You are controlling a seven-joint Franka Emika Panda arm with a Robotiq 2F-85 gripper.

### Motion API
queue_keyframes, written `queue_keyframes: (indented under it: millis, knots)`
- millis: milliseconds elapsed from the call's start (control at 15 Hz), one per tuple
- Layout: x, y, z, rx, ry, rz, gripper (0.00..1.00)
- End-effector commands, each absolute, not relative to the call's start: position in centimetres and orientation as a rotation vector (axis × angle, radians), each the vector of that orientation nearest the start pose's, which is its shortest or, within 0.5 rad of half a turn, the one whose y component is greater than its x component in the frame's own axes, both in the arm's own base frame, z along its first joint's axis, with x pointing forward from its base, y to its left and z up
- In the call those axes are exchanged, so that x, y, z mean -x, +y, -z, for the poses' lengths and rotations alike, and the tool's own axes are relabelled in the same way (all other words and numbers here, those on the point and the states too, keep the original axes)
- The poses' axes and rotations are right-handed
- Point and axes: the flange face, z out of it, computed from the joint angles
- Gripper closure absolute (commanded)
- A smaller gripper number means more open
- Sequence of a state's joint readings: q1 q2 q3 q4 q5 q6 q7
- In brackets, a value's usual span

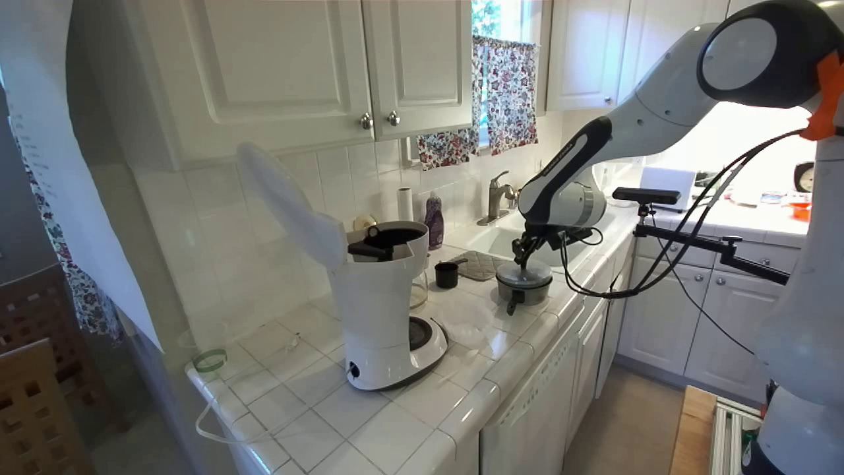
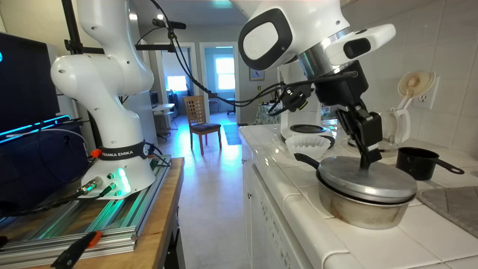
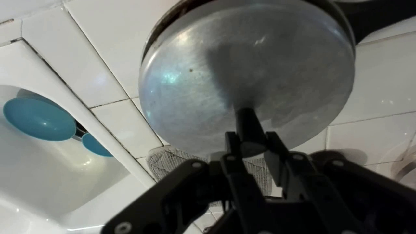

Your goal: Put the silver lid on the pot

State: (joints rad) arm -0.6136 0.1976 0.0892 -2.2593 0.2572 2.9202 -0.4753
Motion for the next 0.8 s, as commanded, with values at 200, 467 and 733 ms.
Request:
queue_keyframes:
  millis: [200, 467, 733]
  knots:
    - [-48.86, -30.6, -32.74, 3.136, 0.48, 0.853, 0.94]
    - [-48.88, -30.45, -32.76, 3.126, 0.482, 0.833, 0.94]
    - [-48.96, -30.34, -32.75, 3.116, 0.494, 0.831, 0.94]
